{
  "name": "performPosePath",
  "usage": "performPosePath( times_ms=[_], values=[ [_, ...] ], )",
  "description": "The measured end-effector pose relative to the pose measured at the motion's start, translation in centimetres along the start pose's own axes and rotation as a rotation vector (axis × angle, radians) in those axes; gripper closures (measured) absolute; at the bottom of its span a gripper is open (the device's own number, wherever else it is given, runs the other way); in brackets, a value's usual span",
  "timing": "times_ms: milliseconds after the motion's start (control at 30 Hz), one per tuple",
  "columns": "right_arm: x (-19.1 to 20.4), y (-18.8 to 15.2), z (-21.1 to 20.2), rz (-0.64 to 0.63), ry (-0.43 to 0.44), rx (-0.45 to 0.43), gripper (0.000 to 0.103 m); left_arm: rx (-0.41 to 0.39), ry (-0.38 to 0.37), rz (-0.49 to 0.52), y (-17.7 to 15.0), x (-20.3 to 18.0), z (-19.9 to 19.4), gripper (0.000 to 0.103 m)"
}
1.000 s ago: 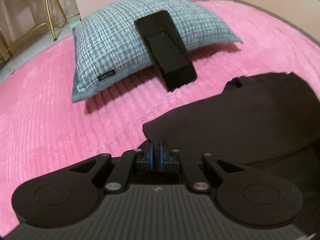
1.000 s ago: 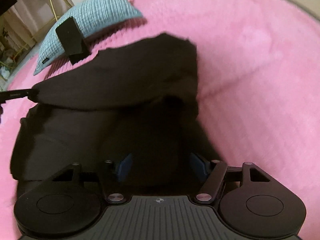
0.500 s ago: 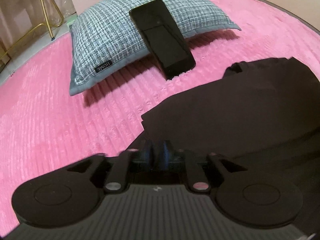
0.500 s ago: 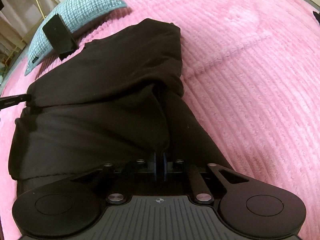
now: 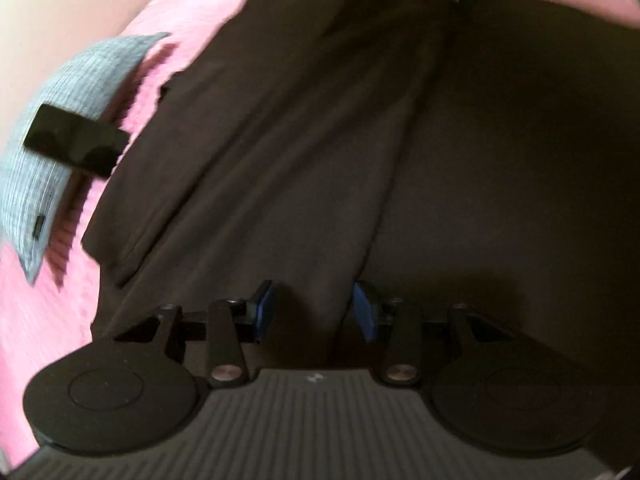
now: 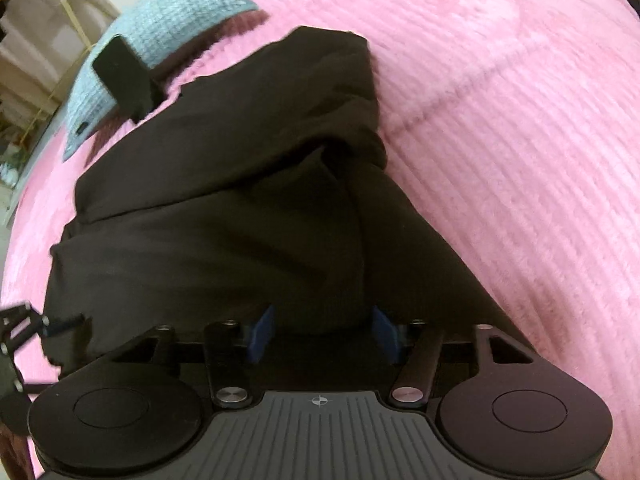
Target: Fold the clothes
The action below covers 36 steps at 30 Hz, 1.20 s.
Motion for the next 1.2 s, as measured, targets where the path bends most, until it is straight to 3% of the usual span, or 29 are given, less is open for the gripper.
performPosePath(
  times_ms=[67, 100, 267, 400, 500, 533, 600, 633, 767, 867, 1000, 1067, 1100, 1200],
  values=[
    [-0.2, 0.2, 0.0, 0.002, -0.014, 0.002, 0.093, 0.017, 0.013, 0.033, -0.1, -0.5, 0.7, 0.086],
    [-0.4, 0.4, -0.4, -0.003, -0.015, 0.002, 0.096, 0.022, 0.014, 0.036, 0.0, -0.5, 0.7, 0.1],
    [-0.8, 0.6, -1.8, -0.055, -0.032, 0.014, 0.097, -0.017, 0.006, 0.002, 0.7, -0.1, -2.4, 0.101],
    [-1.6, -0.8, -1.0, -0.071, -0.045, 0.069, 0.097, 0.03, -0.055, 0.003, 0.0, -1.3, -1.3, 0.099],
    [-1.7, -0.5, -0.8, -0.044, -0.044, 0.069, 0.096, 0.045, -0.079, -0.055, 0.2, -0.4, -1.7, 0.083],
    [-1.6, -0.3, -1.1, -0.051, -0.047, 0.058, 0.093, 0.042, -0.087, -0.082, 0.3, 0.0, -2.1, 0.074],
    [-1.2, 0.1, -1.8, -0.074, -0.07, 0.03, 0.044, 0.0, -0.096, -0.198, 1.0, 2.1, -3.4, 0.07],
    [-1.0, 0.2, -2.1, -0.091, -0.078, 0.017, 0.039, -0.015, -0.079, -0.255, 1.3, 3.6, -3.8, 0.07],
    [0.2, 1.0, -2.6, -0.165, -0.093, -0.026, 0.039, -0.041, 0.077, -0.434, 2.7, 10.6, -2.1, 0.063],
    [1.6, 1.6, -2.5, -0.222, -0.091, -0.053, 0.039, -0.044, 0.145, -0.552, 3.6, 15.4, 0.8, 0.062],
    [2.4, 2.0, -1.7, -0.282, -0.096, -0.083, 0.039, -0.007, 0.096, -0.723, 4.0, 19.5, 5.2, 0.064],
    [2.4, 1.9, -1.2, -0.296, -0.104, -0.078, 0.039, 0.005, 0.056, -0.787, 3.8, 20.2, 6.5, 0.074],
    [2.3, 1.9, -1.0, -0.301, -0.109, -0.074, 0.039, 0.009, 0.039, -0.813, 3.7, 20.5, 6.8, 0.097],
    [2.0, 1.6, -1.3, -0.303, -0.125, -0.06, 0.039, -0.002, 0.014, -0.819, 3.7, 20.1, 4.7, 0.099]
  ],
)
Point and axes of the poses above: each gripper's, at about its wrist camera, not at the fingertips, and z roughly the way its jaws point, x to its left, y to its top, the point moved 6 cm from there along z, roughly the way its jaws point, and after that the axes turned 13 degrees about -z, right-handed, at the moved point
